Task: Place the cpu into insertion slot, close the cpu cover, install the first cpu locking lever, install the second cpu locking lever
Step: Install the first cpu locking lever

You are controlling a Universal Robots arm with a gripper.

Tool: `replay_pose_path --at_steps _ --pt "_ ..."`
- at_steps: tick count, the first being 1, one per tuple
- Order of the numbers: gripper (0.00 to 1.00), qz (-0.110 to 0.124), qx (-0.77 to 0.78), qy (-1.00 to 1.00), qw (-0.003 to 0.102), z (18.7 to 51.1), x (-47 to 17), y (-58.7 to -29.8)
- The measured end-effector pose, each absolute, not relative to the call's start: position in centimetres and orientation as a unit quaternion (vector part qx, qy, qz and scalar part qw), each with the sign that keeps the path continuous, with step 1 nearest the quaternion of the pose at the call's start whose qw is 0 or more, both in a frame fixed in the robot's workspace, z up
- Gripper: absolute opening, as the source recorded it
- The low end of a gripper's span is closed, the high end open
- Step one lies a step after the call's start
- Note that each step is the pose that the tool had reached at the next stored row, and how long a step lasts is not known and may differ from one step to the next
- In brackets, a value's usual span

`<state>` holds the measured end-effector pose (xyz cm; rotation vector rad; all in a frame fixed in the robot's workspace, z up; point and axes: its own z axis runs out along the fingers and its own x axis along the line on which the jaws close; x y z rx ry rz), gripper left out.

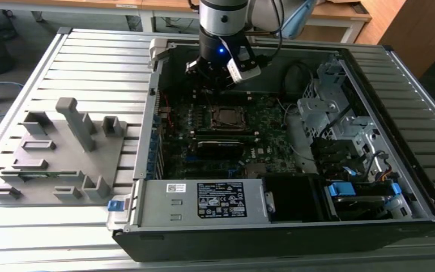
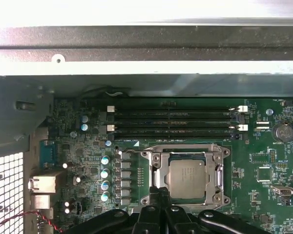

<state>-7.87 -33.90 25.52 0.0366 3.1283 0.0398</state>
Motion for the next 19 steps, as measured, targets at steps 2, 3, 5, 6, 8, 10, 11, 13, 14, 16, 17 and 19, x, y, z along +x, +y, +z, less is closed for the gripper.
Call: replay_pose_path --at_steps 2,3,5,6,8,10,11,13,14,16,17,19 --pt "0.11 0.013 0.012 1.000 0.006 25.52 -7.88 -33.90" --pt "0.11 0.013 0.012 1.000 0.006 25.52 -7.88 -33.90" --pt "0.11 0.013 0.012 1.000 0.005 25.52 -7.87 -33.90" --pt "0.11 0.013 0.012 1.000 0.004 25.52 -7.87 -33.90" --pt "0.11 0.013 0.012 1.000 0.003 25.52 -7.87 -33.90" --pt "0.11 0.013 0.012 1.000 0.003 25.52 -7.87 -33.90" --pt "0.11 0.013 0.012 1.000 0.003 25.52 -7.87 -33.90" --pt "0.11 0.013 0.012 1.000 0.003 25.52 -7.87 -33.90" --pt "0.11 0.013 0.012 1.000 0.003 25.52 -7.87 -33.90" --pt "0.11 0.013 0.012 1.000 0.002 25.52 -7.87 -33.90" --pt "0.11 0.013 0.012 1.000 0.002 25.51 -7.86 -33.90" --pt "0.11 0.013 0.012 1.000 -0.003 25.49 -7.86 -33.89"
